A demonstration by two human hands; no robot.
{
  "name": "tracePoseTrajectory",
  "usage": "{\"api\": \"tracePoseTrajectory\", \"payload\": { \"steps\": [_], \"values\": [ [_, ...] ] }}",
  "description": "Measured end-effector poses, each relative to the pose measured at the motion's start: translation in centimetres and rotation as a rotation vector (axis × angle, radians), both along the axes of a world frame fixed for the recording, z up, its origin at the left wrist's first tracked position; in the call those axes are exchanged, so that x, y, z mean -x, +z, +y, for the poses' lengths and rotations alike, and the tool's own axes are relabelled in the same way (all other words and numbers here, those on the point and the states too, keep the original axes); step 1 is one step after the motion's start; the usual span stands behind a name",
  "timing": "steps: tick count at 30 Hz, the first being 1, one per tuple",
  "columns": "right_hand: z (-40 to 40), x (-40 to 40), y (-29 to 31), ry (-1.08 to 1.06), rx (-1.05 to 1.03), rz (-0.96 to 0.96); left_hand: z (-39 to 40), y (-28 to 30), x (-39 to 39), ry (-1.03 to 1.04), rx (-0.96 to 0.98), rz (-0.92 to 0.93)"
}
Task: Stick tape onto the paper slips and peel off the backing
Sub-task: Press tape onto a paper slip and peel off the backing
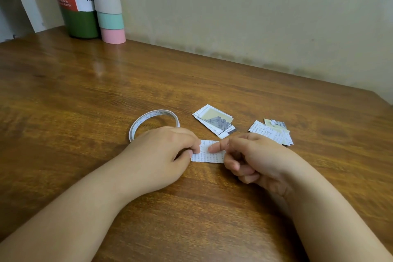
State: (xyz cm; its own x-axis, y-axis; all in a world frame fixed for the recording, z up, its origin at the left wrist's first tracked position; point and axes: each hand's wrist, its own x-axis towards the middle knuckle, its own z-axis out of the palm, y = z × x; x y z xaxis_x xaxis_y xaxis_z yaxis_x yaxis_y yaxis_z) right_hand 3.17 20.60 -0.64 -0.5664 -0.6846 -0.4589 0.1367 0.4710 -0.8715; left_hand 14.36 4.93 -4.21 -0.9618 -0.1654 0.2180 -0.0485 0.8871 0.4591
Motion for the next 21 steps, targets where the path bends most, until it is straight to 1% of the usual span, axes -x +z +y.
{"api": "tracePoseTrajectory", "payload": {
  "steps": [11, 14, 21],
  "values": [
    [-0.02, -0.63, 0.33, 0.013, -0.05, 0.124, 0.35, 0.1, -0.04, -0.043, 0.131, -0.022],
    [-0.01, -0.66, 0.35, 0.016, -0.063, 0.154, 0.43, 0.06, 0.01, -0.042, 0.14, -0.016],
    [0.09, -0.58, 0.09, 0.032, -0.175, 0.368, 0.64, -0.07, 0.27, -0.042, 0.174, -0.018]
  ]
}}
